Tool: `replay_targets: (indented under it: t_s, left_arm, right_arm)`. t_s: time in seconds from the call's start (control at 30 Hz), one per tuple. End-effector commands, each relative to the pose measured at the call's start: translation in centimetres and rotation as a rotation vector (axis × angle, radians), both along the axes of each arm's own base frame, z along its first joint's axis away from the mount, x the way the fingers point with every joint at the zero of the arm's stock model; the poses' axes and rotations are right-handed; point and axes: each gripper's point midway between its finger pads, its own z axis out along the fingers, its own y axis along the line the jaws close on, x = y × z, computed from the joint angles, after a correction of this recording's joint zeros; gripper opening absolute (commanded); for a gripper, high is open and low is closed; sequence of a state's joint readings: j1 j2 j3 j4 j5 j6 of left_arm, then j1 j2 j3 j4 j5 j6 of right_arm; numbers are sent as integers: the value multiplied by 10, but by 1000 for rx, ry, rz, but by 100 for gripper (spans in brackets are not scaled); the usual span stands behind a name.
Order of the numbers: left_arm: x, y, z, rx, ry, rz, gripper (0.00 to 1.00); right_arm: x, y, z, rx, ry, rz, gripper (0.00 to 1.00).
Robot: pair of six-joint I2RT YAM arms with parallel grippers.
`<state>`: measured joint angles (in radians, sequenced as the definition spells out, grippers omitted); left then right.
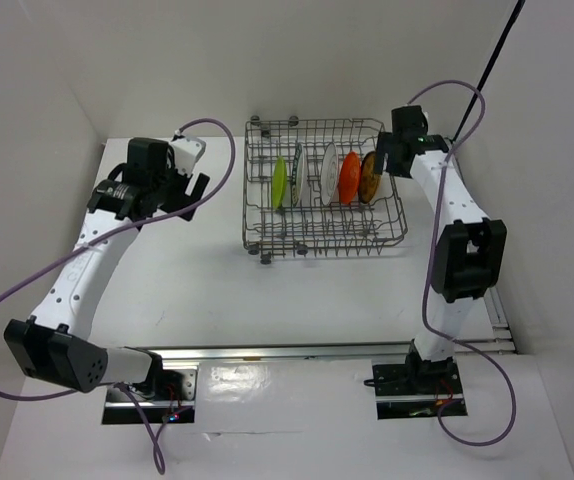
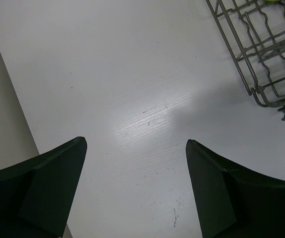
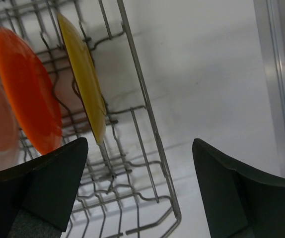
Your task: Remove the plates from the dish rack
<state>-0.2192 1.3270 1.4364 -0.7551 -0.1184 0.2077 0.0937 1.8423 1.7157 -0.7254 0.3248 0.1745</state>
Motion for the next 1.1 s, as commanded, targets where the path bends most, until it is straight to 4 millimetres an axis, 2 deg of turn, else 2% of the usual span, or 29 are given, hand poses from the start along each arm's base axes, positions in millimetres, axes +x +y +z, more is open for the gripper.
replay_targets:
  t_s: [0.0,0.03,0.1,0.23,0.3,0.33,0.4,0.47,0.5,0.53,0.57,0.6,0.63,0.67,0.77,0.8,0.87,0.93,0.97,1.0,1.07]
  left_arm:
    - [14,1,-6,-4,-23,26,95]
    - [17,0,-3,-8,-37,26,95]
    - [16,2,-12,2,-24,33,95]
    - [18,3,-17,10,-16,41,95]
    - [20,4,-23,19,-7,48,95]
    - [21,4,-26,21,2,48,95]
    - [26,5,-24,27,-9,57,95]
    - [28,5,-24,27,-9,57,95]
    - [29,4,-27,22,0,63,95]
    - [31,4,-23,20,-9,63,95]
    - [32,3,-27,14,2,70,95]
    - [32,3,-27,14,2,70,95]
    - [30,4,-29,16,11,70,95]
    - [30,3,-29,10,12,76,95]
    - [32,3,-27,7,1,76,95]
    - [31,3,-32,10,12,76,95]
    - [31,3,-32,10,12,76,95]
    - [29,5,-36,18,21,83,95]
    - [29,5,-36,11,21,89,95]
    - [29,5,-36,11,21,89,95]
    - [29,5,-36,11,21,89,95]
  right_arm:
    - [33,-9,53,99,-174,-13,92]
    - [39,-6,54,110,-199,-1,91]
    - [50,3,57,143,-248,36,87]
    - [61,14,33,179,-219,90,77]
    - [65,30,24,233,-207,165,72]
    - [66,33,14,246,-192,177,71]
    - [70,49,14,254,-214,213,70]
    - [70,54,4,253,-213,208,70]
    - [70,50,4,239,-215,193,71]
    - [71,48,-12,244,-182,162,71]
    - [76,47,-9,252,-188,133,71]
    - [78,44,-15,242,-169,119,73]
    - [77,39,-34,226,-115,80,73]
    - [83,37,-31,219,-127,73,71]
    - [84,42,-44,184,-102,59,66]
    - [84,39,-49,170,-95,46,61]
    - [83,45,-48,138,-98,40,57]
    - [83,44,-48,114,-101,26,45]
    - [83,41,-47,99,-104,13,35]
    - [83,41,-47,99,-104,13,31]
    - [82,39,-45,85,-103,14,29]
